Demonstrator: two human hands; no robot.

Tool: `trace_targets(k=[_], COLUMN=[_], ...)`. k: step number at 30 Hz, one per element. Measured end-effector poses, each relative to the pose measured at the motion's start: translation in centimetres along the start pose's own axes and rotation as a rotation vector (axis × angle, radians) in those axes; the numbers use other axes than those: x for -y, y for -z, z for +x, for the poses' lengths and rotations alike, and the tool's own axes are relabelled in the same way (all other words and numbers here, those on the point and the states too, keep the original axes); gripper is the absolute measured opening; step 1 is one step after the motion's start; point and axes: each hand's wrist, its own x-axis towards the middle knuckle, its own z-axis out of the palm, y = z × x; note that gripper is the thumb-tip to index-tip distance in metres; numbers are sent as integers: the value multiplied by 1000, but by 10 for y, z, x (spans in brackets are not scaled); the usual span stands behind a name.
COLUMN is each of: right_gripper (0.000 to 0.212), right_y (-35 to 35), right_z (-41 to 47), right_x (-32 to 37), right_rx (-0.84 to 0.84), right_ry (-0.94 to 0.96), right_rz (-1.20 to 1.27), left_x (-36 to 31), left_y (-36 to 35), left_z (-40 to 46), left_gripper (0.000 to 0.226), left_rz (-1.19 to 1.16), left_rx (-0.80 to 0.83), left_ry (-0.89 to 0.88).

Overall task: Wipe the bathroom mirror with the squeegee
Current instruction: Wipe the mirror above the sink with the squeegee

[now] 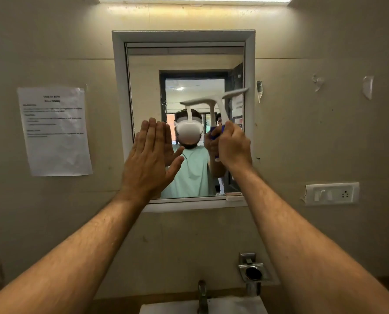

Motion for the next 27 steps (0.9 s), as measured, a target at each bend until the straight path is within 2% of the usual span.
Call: trace_targets(k=[6, 13, 17, 22, 27], right_gripper=[38, 32, 28, 37, 39], right_y=[-2, 11, 15, 15, 11], right_z=[-47, 19, 50, 18, -14], right_x=[-41, 36, 59, 10, -18], right_rx=[11, -20, -61, 36, -15], right_ry=[-11, 183, 152, 23, 15], right_rz=[-116, 44, 68, 92, -14], left_x=[5, 3, 2, 4, 6], left_y=[2, 2, 1, 0, 0], left_z=[-1, 6, 6, 5, 5], left_gripper=[92, 93, 93, 92, 92], left_rz=[18, 3, 11, 16, 28], left_rx=[4, 14, 23, 15, 35], left_ry=[-12, 5, -3, -2, -20])
